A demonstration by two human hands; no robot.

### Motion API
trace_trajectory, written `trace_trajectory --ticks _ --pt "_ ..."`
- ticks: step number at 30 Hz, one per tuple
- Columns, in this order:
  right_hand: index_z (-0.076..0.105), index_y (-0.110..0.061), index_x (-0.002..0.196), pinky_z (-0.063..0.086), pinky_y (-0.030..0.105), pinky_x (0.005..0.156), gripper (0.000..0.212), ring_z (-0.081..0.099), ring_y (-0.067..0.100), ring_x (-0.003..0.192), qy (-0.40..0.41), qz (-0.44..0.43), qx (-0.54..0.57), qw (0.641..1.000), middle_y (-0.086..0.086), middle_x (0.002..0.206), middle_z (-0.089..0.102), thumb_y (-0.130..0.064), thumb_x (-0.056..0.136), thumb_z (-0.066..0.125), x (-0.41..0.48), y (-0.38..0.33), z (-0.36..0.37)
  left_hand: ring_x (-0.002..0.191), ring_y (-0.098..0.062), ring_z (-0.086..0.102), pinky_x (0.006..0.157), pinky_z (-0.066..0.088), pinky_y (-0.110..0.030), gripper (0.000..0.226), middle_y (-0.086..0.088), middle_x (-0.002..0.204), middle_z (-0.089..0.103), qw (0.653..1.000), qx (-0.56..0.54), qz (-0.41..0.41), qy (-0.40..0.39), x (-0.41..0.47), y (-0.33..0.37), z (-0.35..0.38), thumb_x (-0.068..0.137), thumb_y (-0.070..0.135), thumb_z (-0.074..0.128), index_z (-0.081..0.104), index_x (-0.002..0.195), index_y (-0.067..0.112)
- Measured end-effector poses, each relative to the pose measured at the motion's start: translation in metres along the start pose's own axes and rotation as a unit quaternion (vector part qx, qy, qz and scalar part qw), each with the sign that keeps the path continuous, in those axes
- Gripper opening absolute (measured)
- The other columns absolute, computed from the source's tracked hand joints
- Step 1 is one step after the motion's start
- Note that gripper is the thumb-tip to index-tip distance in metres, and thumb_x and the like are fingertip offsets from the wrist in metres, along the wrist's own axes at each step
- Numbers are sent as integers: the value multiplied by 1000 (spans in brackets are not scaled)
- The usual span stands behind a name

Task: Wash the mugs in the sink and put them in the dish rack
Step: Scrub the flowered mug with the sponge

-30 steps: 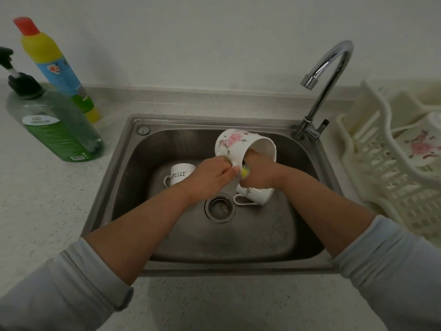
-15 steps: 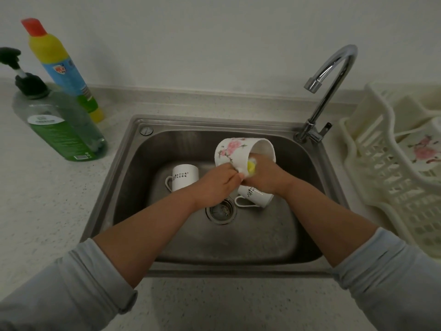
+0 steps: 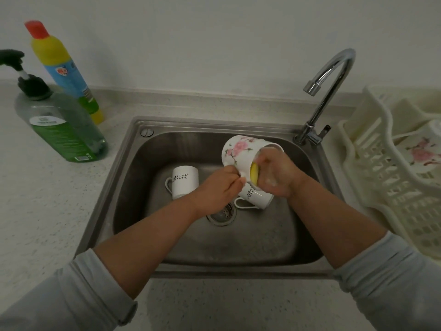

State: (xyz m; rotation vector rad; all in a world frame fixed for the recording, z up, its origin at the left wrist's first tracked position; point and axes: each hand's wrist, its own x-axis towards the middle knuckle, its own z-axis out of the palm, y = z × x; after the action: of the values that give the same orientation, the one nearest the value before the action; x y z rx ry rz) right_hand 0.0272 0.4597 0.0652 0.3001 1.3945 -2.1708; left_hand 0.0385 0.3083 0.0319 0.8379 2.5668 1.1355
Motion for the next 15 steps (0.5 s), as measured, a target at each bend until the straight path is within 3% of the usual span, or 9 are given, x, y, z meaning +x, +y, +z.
trace_trajectory --ticks 2,6,10,12,14,15 --pt "39 3 135 47 41 95 76 51 36 118 -56 -27 45 997 24 130 52 -7 61 55 -2 1 -1 80 -16 44 75 31 -22 37 -3 88 46 999 33 22 3 0 -3 -3 99 20 40 64 82 -3" --pt "47 0 128 49 37 95 59 59 26 111 23 -103 -70 992 14 121 60 0 73 68 1 4 7 80 -20 39 77 29 -31 46 -5 91 49 986 143 80 28 5 2 -8 97 30 33 67 83 2" --pt "58 -8 110 51 36 90 25 64 24 100 43 -108 -127 985 9 108 65 -1 86 57 2 -4 17 71 -20 42 72 29 -31 57 1 81 43 982 128 123 72 3 6 -8 92 38 25 66 76 2" --pt "58 -12 101 51 40 90 19 64 27 101 82 -131 -134 979 9 104 65 1 87 56 2 -5 21 71 -23 44 72 31 -32 55 4 81 42 983 111 116 83 4 4 -4 92 38 27 65 71 4" --pt "50 -9 110 54 39 86 32 64 24 99 135 -164 -117 970 9 108 64 -1 82 64 5 -3 17 73 -26 46 74 32 -34 55 4 83 43 983 102 109 105 6 4 -3 91 39 29 65 69 4" --pt "44 -6 120 55 38 84 54 64 23 102 158 -179 -115 964 10 114 62 -8 75 73 4 -3 19 75 -27 47 75 31 -34 55 3 84 44 983 99 108 112 8 4 -3 90 39 29 66 69 4"
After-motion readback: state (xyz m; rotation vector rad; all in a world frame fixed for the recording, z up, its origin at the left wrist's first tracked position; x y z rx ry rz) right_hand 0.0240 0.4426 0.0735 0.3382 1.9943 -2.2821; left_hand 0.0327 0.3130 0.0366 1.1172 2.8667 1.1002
